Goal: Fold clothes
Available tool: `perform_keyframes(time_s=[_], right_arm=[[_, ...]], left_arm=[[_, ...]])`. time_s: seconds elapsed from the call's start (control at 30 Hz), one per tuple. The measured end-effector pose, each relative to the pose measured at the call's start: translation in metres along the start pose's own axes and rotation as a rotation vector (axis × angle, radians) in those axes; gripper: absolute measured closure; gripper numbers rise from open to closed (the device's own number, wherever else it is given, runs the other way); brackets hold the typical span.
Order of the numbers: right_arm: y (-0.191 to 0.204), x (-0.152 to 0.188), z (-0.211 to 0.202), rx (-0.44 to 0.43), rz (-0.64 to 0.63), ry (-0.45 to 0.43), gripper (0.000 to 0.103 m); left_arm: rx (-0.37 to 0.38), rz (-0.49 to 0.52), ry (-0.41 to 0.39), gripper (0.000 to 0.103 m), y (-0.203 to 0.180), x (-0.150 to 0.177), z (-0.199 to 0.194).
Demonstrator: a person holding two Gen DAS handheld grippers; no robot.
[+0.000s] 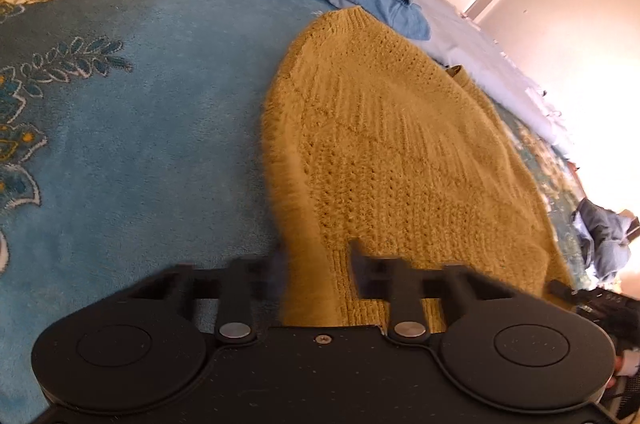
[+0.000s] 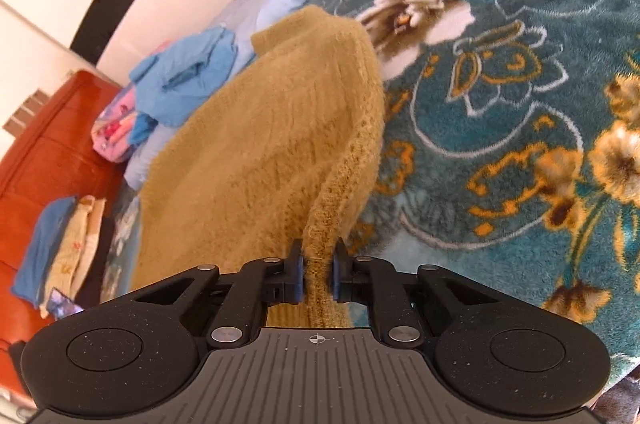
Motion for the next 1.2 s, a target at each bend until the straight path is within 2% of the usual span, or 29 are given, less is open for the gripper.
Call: perform_keyframes(time_s=[0.07, 0.27, 0.37, 0.5, 0.57, 0.63, 0.67, 0.77, 0.87, 0.97, 1.03, 1.13, 1.2], right_arm=[[0.004, -0.006, -0.008, 0.030, -0.024, -0.027, 0.094], [0.005, -0.040, -0.049, 0.150, -0.087, -0.133, 0.095], [-0.009, -0.051, -0.053, 0.170, -0.058, -0.122, 0.095], [-0.018, -0.043, -0.039, 0.219, -0.080, -0.064, 0.095], [-0.022, -0.039, -0.036, 0.227, -0.077, -0.054, 0.094], [-0.021, -0.041, -0.041, 0.235, -0.086, -0.069, 0.091], [-0.020, -0.042, -0.045, 0.245, -0.096, -0.080, 0.091], [-0.010, -0.058, -0.051, 0.293, -0.160, -0.097, 0.086], [0.004, -0.082, -0.047, 0.331, -0.220, -0.093, 0.084], [0.022, -0.118, -0.020, 0.334, -0.270, -0.055, 0.082], [0.036, -0.144, 0.002, 0.324, -0.310, -0.031, 0.076], [0.053, -0.180, 0.040, 0.319, -0.375, 0.000, 0.066], [0.063, -0.201, 0.066, 0.318, -0.425, 0.023, 0.066]], left_arm=[[0.020, 0.014, 0.001, 0.097, -0.007, 0.001, -0.006], [0.175, 0.148, 0.056, 0.096, -0.045, 0.026, -0.021], [0.176, 0.141, 0.045, 0.096, -0.046, 0.027, -0.015], [0.149, 0.124, 0.062, 0.090, -0.038, 0.024, -0.005], [0.122, 0.135, 0.043, 0.079, -0.032, 0.019, -0.011], [0.094, 0.147, 0.018, 0.063, -0.026, 0.013, -0.019], [0.081, 0.153, 0.005, 0.062, -0.023, 0.010, -0.023], [0.036, 0.194, -0.045, 0.054, -0.018, -0.017, -0.028], [-0.002, 0.207, -0.070, 0.052, -0.024, -0.063, -0.012], [-0.024, 0.207, -0.073, 0.046, -0.033, -0.112, 0.013], [-0.043, 0.231, -0.062, 0.042, -0.040, -0.143, 0.035], [-0.082, 0.275, -0.016, 0.036, -0.045, -0.186, 0.073], [-0.123, 0.310, 0.005, 0.036, -0.048, -0.207, 0.097]])
Point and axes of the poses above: each gripper's, at about its wrist camera, not at the fingertips, and z roughly the way its jaws point, y to its left, x to its underside, the point moved 4 cm from there along z, roughly the way its jaws point, and after that the axes turned 9 degrees about y, right-handed, at the moved point
